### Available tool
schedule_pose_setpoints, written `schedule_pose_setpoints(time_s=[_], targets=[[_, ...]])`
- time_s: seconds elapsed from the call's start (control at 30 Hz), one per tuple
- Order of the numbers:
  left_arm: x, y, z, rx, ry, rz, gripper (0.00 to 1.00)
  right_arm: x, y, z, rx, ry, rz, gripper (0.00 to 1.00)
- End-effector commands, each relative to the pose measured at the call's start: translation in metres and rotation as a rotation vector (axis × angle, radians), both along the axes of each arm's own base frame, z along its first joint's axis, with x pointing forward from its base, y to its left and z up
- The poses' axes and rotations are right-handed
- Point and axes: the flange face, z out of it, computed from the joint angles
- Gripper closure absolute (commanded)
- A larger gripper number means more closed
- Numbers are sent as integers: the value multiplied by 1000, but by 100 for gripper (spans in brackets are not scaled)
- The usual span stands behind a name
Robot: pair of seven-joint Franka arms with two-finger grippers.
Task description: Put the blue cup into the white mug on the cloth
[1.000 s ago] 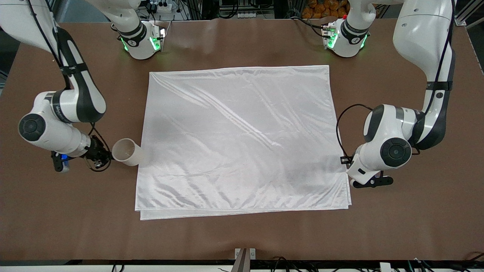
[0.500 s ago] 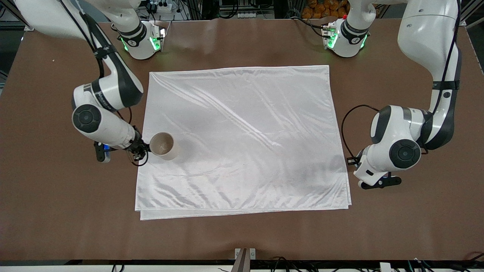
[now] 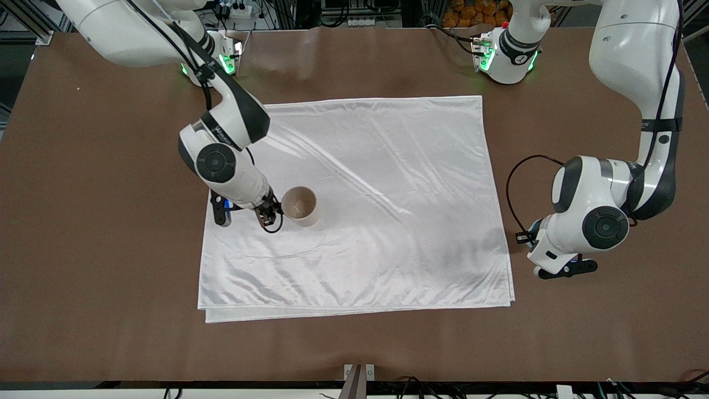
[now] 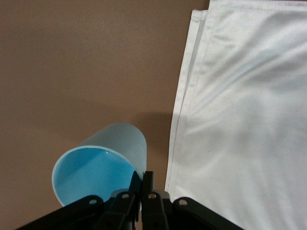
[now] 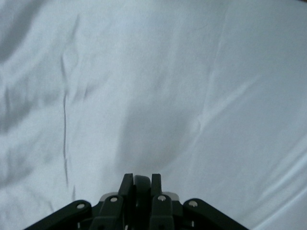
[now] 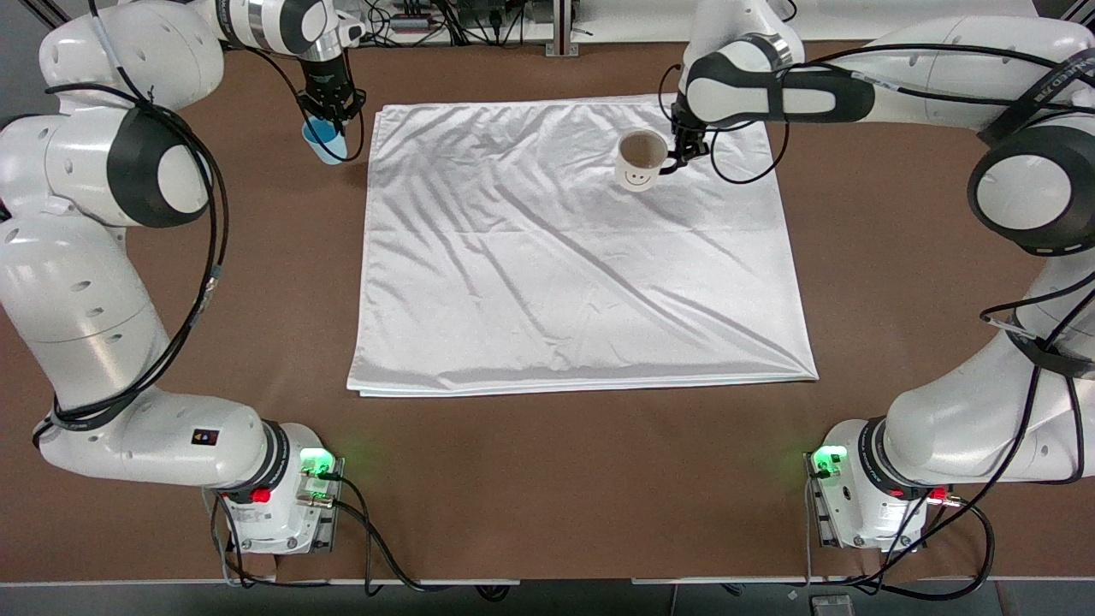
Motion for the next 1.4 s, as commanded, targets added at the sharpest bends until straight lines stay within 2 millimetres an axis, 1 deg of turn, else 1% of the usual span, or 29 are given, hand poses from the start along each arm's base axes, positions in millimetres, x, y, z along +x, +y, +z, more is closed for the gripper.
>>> schedule_pose_setpoints(time_s=[0.0,0.07,0.13,0.2,0.27,0.37,0.43,0.5,0.63,0.7,0.87,0.97,1.2,1.27,1.37], targets=[[0,-6,14,5,-13,-13,100,8,38,-15,-32,-16,-18,100],[-1,-8,15,3,-13,-12,100,5,47,-20,-35,-4,-9,100],[-1,-13,22,-5,-23,-13,100,-1,58,-20,-30,-8,2,100],[0,-17,29,-27,-31,-1,100,-4,64,-21,-22,-7,-7,100],[0,-21,32,-46,-23,10,100,-8,74,-23,-19,-4,-8,100],[-2,-25,37,-55,-5,24,100,-16,90,-33,-16,10,-16,100],[-4,-37,41,-50,-3,33,100,-18,98,-34,-10,12,-26,100],[-7,-51,41,-43,-3,46,100,-21,105,-38,-10,17,-26,100],[-12,-73,41,-33,-8,73,100,-25,112,-48,-12,28,-15,100],[-15,-83,41,-30,-10,82,100,-25,116,-47,-8,26,-20,100],[-21,-103,42,-36,-12,120,100,-31,125,-59,-7,28,-14,100],[-20,-114,51,-57,-24,140,100,-31,129,-59,19,12,-14,100],[-28,-145,59,-73,-35,183,100,-34,132,-69,7,10,-6,100],[-30,-153,60,-70,-39,191,100,-35,131,-74,-5,11,-5,100],[-34,-164,58,-67,-41,200,100,-36,132,-77,-8,4,-1,100]])
